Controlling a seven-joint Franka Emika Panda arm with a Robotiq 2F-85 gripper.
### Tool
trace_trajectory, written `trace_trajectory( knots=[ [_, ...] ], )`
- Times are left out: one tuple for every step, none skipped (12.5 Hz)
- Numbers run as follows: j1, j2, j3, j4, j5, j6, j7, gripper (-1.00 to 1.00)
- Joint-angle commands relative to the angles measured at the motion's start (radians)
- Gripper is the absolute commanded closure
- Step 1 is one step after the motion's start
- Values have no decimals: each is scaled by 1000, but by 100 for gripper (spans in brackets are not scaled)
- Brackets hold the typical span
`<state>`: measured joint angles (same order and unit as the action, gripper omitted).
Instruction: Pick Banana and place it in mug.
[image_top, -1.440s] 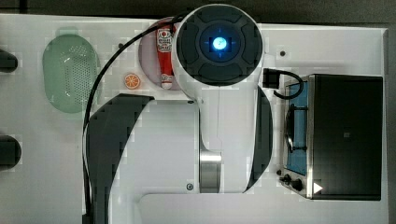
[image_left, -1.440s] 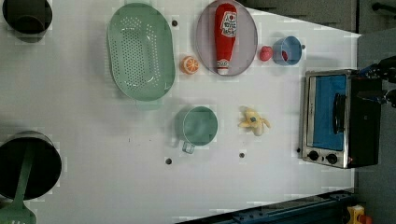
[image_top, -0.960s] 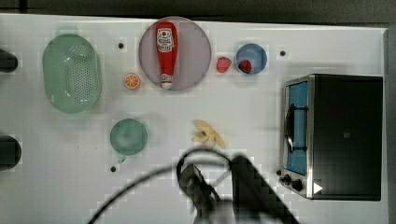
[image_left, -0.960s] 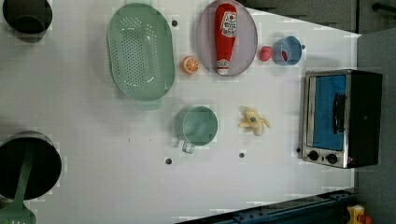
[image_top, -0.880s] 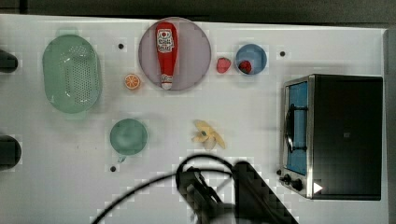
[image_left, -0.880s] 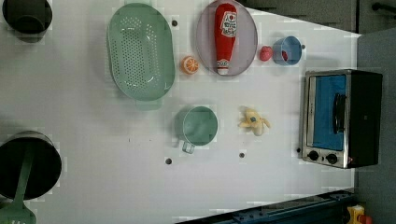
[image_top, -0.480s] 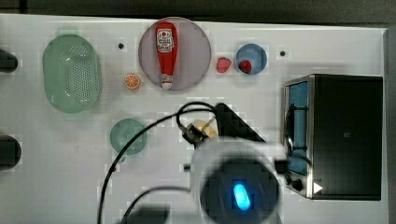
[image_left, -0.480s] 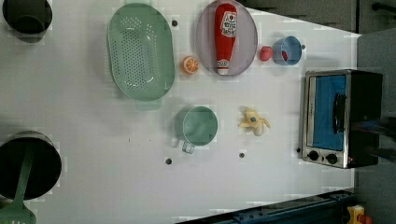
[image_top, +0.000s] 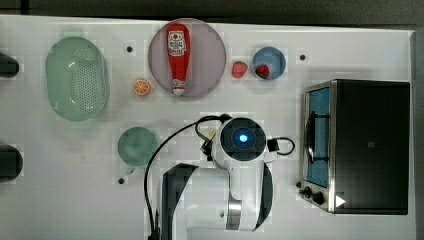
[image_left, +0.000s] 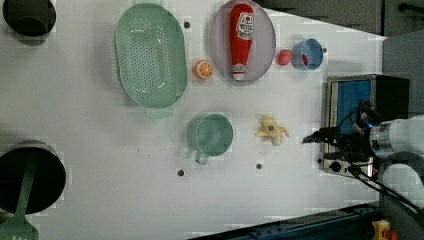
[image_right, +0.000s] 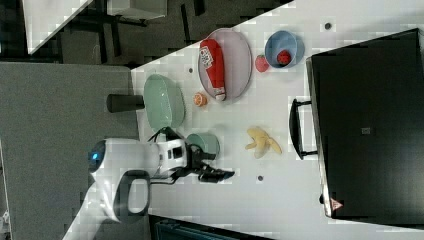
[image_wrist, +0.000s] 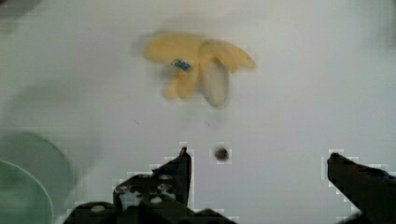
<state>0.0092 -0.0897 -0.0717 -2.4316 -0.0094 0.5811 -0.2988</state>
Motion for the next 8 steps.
trace_trajectory(
  knots=[
    [18,81,-5,15,3,177,-288,-100],
    [18,132,-5,15,3,215,-354,-100],
    [18,186,-5,16,3,250,-412,-100],
    [18,236,-5,16,3,284,-458,-100],
    [18,286,-4,16,3,321,-487,-100],
    [18,331,-4,16,3,359,-490,-100],
    [18,371,-4,17,3,395,-490,-100],
    [18,404,-4,17,3,431,-490,-100]
  ],
)
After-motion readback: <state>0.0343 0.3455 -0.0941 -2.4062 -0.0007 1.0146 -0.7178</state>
